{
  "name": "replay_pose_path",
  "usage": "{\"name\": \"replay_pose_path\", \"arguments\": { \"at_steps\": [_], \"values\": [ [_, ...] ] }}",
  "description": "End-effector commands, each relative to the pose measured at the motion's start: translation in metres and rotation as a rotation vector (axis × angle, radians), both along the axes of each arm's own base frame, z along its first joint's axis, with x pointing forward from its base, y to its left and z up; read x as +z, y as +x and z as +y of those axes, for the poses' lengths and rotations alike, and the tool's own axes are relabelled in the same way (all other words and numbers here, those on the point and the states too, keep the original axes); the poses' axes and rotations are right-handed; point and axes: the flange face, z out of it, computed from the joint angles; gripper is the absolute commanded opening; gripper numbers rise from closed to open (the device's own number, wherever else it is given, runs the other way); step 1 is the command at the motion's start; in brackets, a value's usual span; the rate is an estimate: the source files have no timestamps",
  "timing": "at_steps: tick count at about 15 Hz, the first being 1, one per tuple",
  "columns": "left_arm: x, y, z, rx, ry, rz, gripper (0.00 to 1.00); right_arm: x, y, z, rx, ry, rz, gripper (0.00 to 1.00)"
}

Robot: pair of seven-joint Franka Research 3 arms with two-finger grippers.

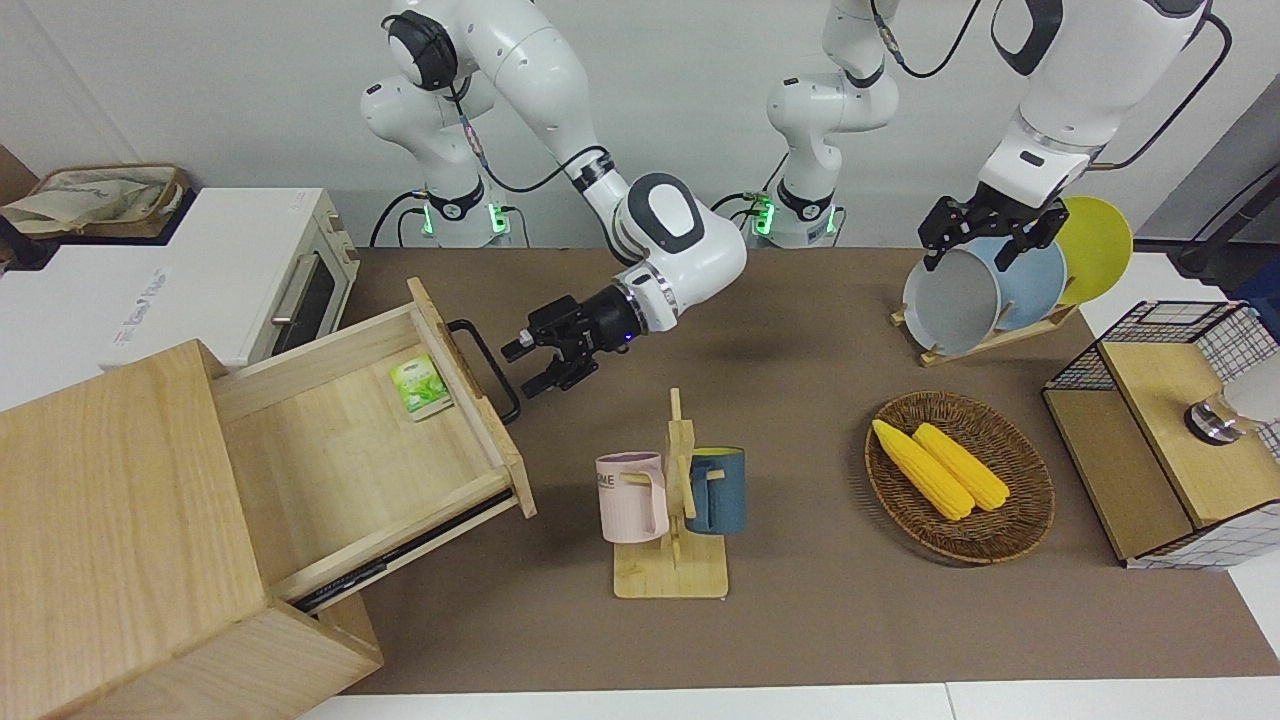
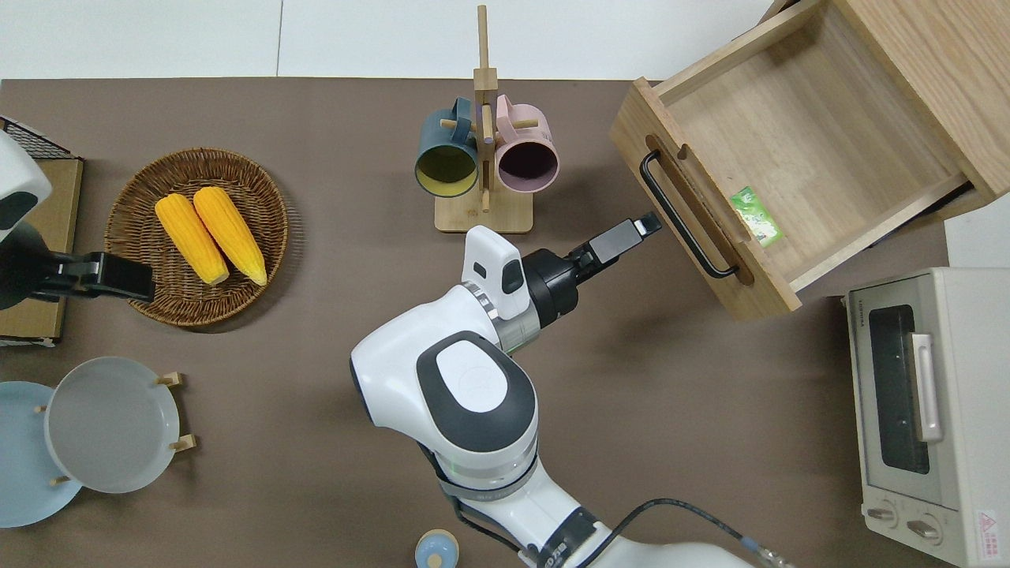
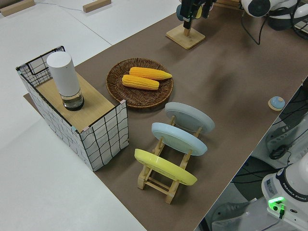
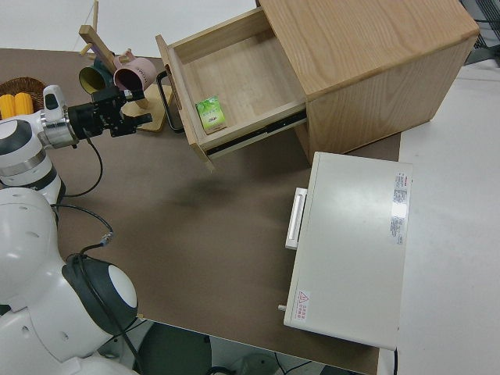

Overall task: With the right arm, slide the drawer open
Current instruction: 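Open the right gripper and release the drawer handle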

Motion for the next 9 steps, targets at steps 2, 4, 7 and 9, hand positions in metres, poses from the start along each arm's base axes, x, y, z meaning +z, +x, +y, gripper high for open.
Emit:
{"name": "replay_pose_path", "arguments": {
  "at_steps": [2,4,7,9],
  "values": [
    [0.003,0.002,0.001,-0.012,0.016,0.006,0.99,0.07,-0.026,-0.002,-0.095,0.298,0.072,0.985],
    [0.004,0.002,0.001,-0.012,0.016,0.005,0.99,0.097,-0.035,-0.011,-0.139,0.426,0.104,0.985],
    [0.003,0.002,0.001,-0.012,0.016,0.006,0.99,0.137,-0.032,-0.057,-0.26,0.649,0.152,0.985],
    [0.004,0.002,0.001,-0.012,0.016,0.005,0.99,0.159,-0.03,-0.088,-0.317,0.744,0.169,0.985]
  ]
}}
